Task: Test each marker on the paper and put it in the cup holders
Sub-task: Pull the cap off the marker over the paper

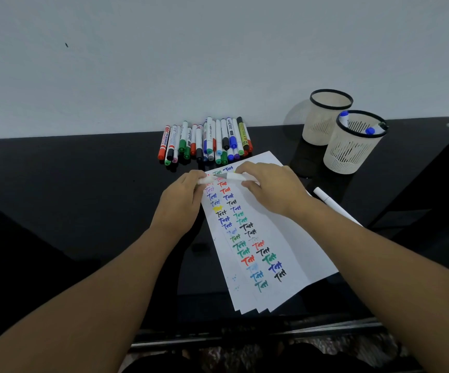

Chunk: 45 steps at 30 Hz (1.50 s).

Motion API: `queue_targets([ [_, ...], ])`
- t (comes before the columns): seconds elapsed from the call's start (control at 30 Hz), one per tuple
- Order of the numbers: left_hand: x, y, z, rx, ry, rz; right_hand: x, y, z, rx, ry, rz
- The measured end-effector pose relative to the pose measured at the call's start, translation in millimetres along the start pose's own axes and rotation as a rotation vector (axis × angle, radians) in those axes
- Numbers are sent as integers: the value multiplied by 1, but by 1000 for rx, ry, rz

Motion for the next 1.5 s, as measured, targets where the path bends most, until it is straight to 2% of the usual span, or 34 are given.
queue_targets([
  [0.27,-1,-1,-4,-58,21,-13,-5,0,3,16,-15,35],
  [0.7,1,-1,-4,-45,16,-17,3,-2,1,40,-29,-27],
  [0.87,0,-2,-12,-94,41,1,-1,-3,6,71,-11,-23],
  [1.0,0,-3,-17,-123,54,14,-4,1,21,128,20,25],
  [1.23,-2,-5,-13,-19,-38,77,-15,1,38,212,-40,142],
  [1.5,-1,-6,-12,-47,-50,40,-18,-6,46,223,105,168],
])
Point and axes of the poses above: each hand's wrist, its own y-axis towards the middle knuckle, its own x-axis out of the back of the hand, z = x × y, the point moved 10 cm from there along y, towards the middle knuckle, and after that the axes turned 5 degrees about y, right-handed, at the moved point
